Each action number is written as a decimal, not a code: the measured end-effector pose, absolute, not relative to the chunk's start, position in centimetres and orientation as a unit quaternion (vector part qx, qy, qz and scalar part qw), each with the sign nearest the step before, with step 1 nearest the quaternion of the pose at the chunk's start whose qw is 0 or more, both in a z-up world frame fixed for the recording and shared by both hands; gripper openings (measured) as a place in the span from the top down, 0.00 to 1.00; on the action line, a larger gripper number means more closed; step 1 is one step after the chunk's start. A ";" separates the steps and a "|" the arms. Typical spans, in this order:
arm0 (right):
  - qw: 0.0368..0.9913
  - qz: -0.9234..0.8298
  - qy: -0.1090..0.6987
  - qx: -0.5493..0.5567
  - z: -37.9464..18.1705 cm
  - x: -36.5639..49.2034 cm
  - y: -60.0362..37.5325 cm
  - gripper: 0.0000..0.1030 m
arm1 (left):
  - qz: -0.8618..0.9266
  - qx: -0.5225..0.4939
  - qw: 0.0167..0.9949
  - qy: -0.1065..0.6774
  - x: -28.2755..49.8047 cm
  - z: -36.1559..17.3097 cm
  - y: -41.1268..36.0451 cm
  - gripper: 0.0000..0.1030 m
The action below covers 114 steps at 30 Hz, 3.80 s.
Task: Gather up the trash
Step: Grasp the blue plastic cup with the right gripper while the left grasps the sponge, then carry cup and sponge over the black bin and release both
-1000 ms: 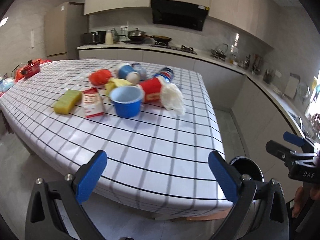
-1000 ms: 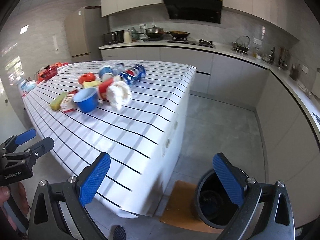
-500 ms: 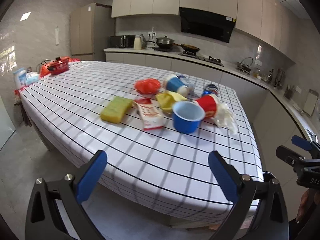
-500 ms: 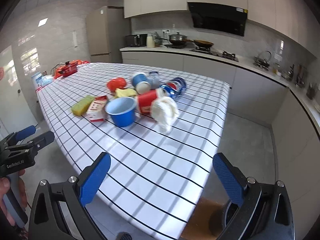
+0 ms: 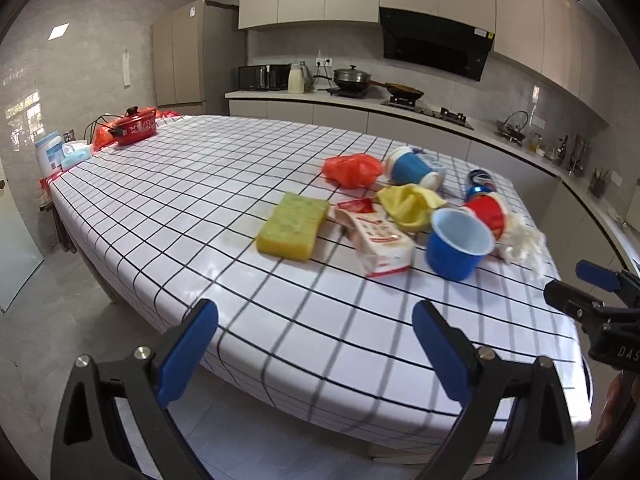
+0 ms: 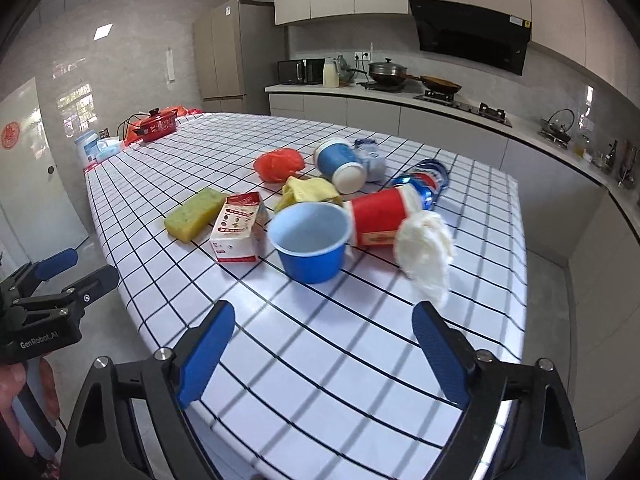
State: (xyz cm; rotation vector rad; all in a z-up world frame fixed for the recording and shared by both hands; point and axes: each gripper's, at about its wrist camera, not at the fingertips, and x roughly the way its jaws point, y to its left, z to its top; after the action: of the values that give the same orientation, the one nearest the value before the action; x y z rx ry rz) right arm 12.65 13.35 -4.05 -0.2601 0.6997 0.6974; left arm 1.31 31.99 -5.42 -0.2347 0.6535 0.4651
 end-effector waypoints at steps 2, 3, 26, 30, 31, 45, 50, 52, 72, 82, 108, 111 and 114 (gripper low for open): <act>0.872 0.331 0.339 -0.125 -4.6 13.1 14.5 0.15 | 0.225 -0.117 0.913 0.321 2.0 -6.0 33.1 0.06; 0.871 0.329 0.342 -0.125 -5.0 13.4 15.2 0.15 | 0.224 -0.119 0.912 0.323 2.3 -6.3 33.6 0.06; 0.869 0.278 0.387 -0.132 -9.9 21.3 24.2 0.24 | 0.183 -0.125 0.893 0.392 11.5 -11.0 40.8 0.13; 0.870 0.275 0.389 -0.128 -10.1 22.4 25.1 0.24 | 0.176 -0.127 0.890 0.401 12.9 -11.2 41.4 0.16; 0.870 0.274 0.390 -0.129 -10.1 22.6 25.3 0.24 | 0.172 -0.130 0.889 0.405 13.0 -11.3 41.5 0.20; 0.882 0.280 0.368 -0.094 -7.9 22.0 24.2 0.26 | 0.170 -0.133 0.906 0.364 10.5 -8.6 41.0 0.48; 0.888 0.282 0.351 -0.095 -5.8 20.5 22.7 0.26 | 0.158 -0.128 0.913 0.354 9.2 -6.7 39.1 0.48; 0.891 0.279 0.344 -0.098 -5.1 20.0 22.0 0.26 | 0.154 -0.124 0.917 0.348 8.7 -5.8 37.9 0.48; 0.923 0.196 0.321 -0.081 -0.7 13.7 4.6 0.26 | 0.033 -0.088 0.937 0.337 7.2 -2.1 21.7 0.48; 0.936 0.123 0.324 -0.061 -0.1 12.4 -6.1 0.26 | -0.043 -0.061 0.940 0.334 8.2 -1.1 12.3 0.48; 0.928 0.055 0.368 -0.034 -4.1 12.0 -27.4 0.26 | -0.127 -0.026 0.916 0.379 10.8 -4.9 -7.1 0.48; 0.924 0.068 0.374 -0.043 -5.4 12.9 -28.7 0.26 | -0.131 -0.023 0.912 0.389 11.4 -6.2 -9.3 0.48; 0.919 0.082 0.384 -0.050 -6.7 13.8 -30.0 0.26 | -0.130 -0.025 0.907 0.400 12.0 -7.4 -10.6 0.48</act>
State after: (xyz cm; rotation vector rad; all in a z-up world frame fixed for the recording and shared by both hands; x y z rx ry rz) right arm 13.77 -29.97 -6.74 -0.1026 0.7889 0.1677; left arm 12.03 -10.61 -7.42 -0.0513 0.8257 -0.2692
